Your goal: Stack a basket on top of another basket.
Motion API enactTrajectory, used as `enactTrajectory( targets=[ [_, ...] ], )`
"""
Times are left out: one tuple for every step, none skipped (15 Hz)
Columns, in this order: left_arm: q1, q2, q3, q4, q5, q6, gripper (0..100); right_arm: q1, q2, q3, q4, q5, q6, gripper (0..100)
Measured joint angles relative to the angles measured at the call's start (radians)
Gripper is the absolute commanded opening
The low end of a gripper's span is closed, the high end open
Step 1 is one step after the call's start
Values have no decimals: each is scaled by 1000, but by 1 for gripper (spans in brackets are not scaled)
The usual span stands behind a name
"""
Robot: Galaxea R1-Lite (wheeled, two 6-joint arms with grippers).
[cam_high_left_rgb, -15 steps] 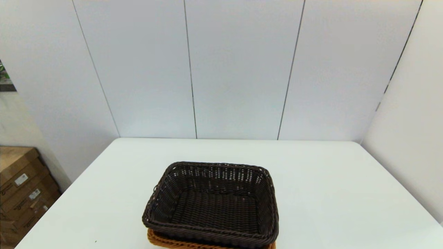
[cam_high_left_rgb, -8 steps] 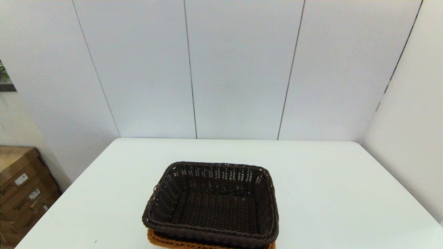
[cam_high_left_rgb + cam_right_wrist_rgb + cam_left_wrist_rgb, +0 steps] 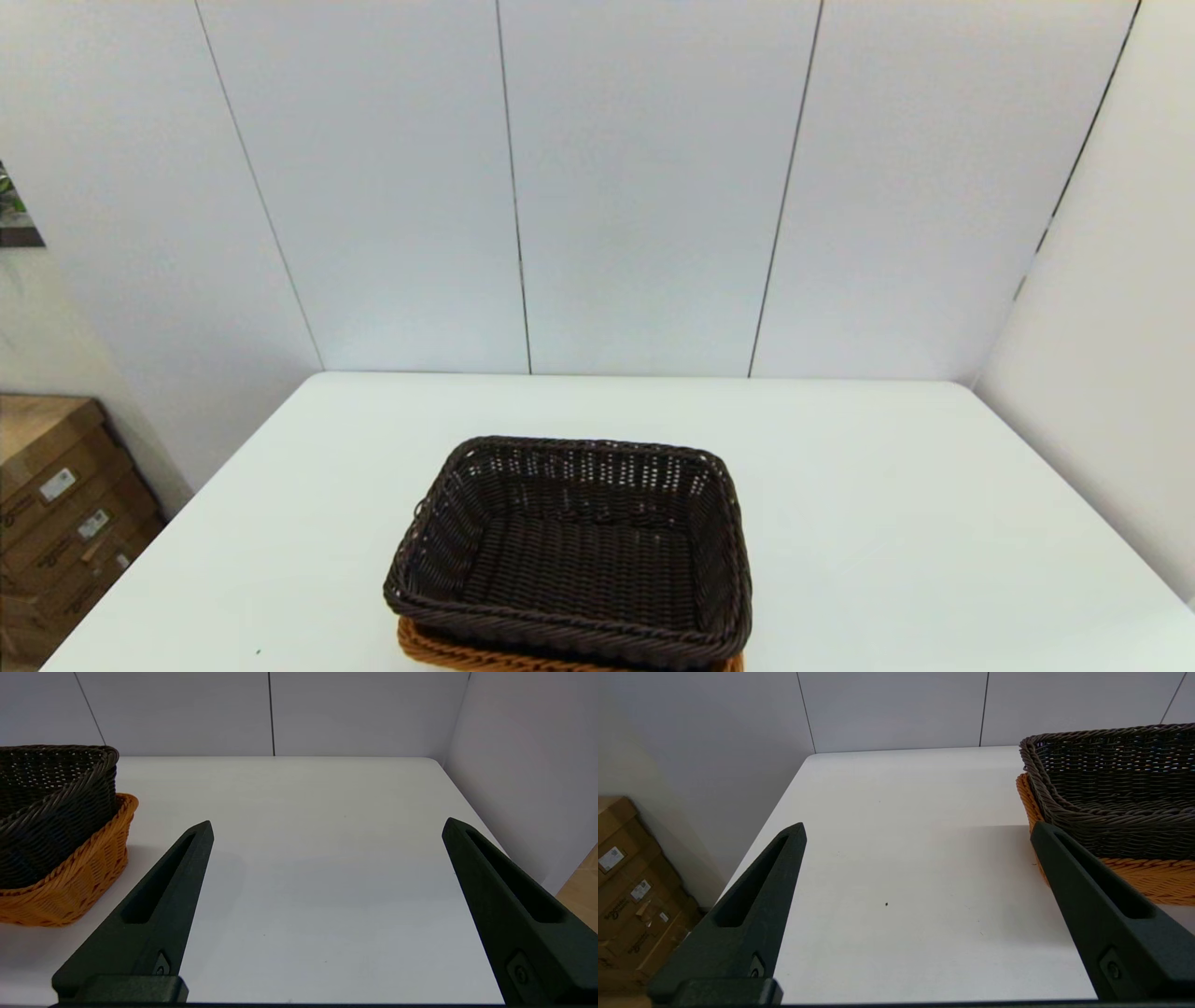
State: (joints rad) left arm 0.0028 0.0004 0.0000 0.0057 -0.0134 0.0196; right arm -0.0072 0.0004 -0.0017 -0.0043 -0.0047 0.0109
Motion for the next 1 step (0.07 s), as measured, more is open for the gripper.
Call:
enactTrajectory(
  targets=[
    [0, 0, 0, 0, 0, 0, 100, 0, 0, 0, 0, 0, 0, 100]
  ],
)
